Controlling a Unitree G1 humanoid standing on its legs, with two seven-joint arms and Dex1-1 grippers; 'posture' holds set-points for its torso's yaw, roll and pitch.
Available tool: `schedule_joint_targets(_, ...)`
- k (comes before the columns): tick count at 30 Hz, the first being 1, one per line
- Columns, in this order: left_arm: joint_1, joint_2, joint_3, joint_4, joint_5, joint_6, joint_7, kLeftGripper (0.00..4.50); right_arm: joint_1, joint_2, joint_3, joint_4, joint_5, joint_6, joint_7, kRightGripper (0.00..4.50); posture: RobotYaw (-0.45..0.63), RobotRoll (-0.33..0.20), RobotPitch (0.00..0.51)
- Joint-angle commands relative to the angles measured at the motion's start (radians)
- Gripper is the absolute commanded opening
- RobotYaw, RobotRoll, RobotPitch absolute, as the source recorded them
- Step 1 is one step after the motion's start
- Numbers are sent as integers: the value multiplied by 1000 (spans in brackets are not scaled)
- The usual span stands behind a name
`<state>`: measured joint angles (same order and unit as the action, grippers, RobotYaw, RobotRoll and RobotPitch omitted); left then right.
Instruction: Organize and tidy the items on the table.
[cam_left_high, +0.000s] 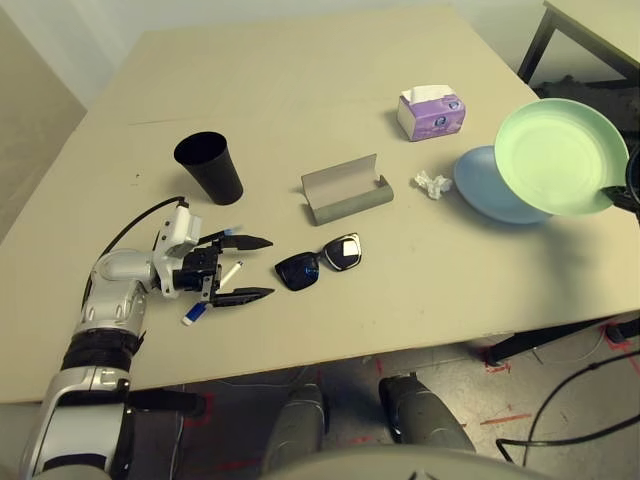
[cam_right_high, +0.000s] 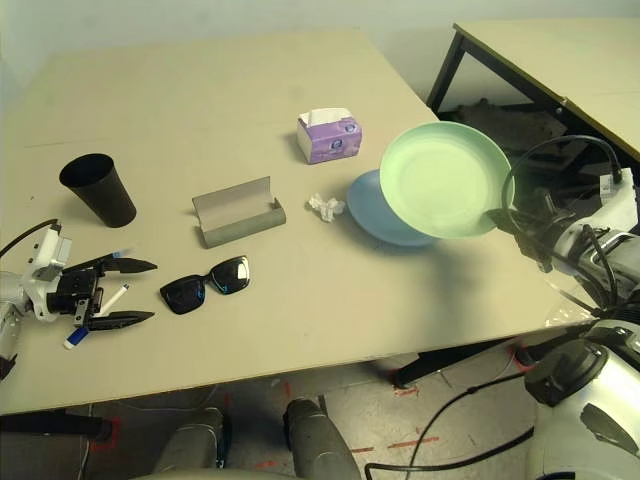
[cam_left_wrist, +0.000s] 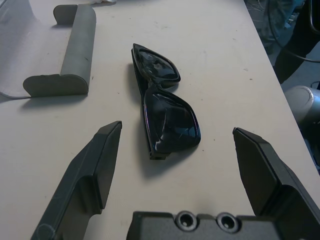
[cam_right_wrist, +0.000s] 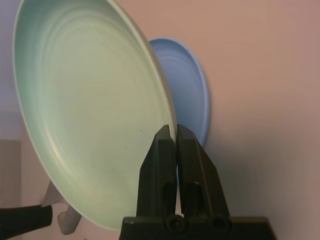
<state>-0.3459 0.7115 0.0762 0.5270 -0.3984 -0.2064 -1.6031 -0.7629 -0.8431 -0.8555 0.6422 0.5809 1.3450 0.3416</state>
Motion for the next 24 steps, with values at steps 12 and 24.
schedule_joint_targets(12, 46, 29, 20, -38, -11, 6, 7, 4500, 2, 41, -40, -53, 52, 15, -51, 1429, -90, 0, 152)
schedule_joint_targets(24, 28, 27, 25, -22, -7, 8, 10, 4500, 44, 45, -5, -116, 95, 61, -10, 4456, -90, 0, 152)
